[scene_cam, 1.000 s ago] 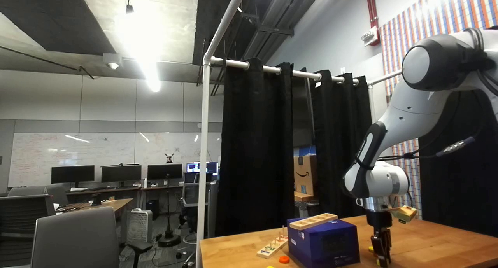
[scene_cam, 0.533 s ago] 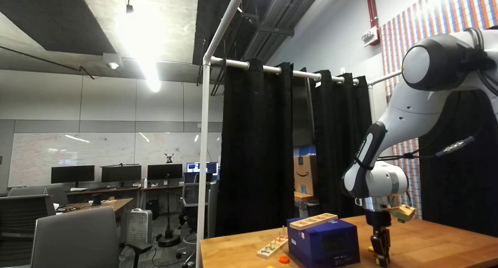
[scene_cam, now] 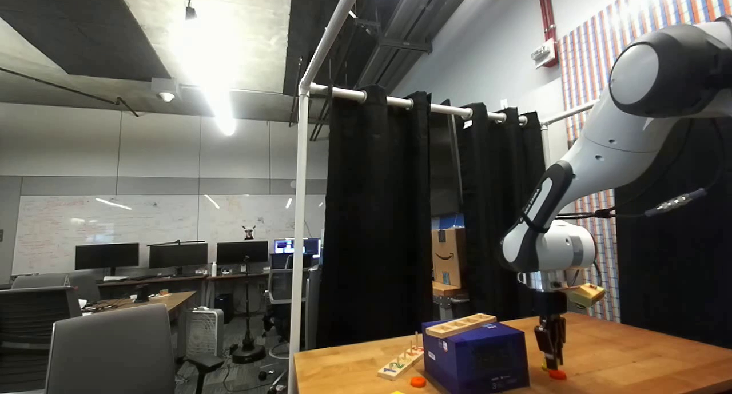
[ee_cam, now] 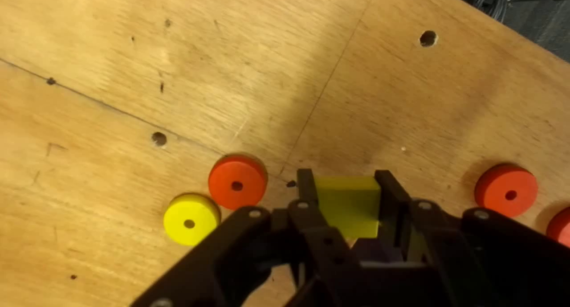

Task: Place the yellow block on the right on the wooden board on top of the blue box

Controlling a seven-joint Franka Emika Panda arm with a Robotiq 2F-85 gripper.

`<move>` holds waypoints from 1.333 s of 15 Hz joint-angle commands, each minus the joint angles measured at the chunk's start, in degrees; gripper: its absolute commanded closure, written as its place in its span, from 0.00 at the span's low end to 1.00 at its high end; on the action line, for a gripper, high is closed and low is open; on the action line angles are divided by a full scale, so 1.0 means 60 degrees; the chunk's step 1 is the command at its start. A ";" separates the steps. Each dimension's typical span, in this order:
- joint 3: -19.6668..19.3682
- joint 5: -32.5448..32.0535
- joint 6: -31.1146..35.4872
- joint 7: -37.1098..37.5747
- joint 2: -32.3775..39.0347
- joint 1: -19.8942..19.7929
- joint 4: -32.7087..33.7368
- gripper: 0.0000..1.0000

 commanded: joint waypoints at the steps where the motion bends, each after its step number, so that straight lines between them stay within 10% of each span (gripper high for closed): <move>1: 0.0046 -0.0553 -0.0388 0.0883 -0.0986 0.0044 -0.0185 0.85; 20: 0.0490 -0.1123 -0.0798 0.2775 -0.2718 0.0793 0.0709 0.86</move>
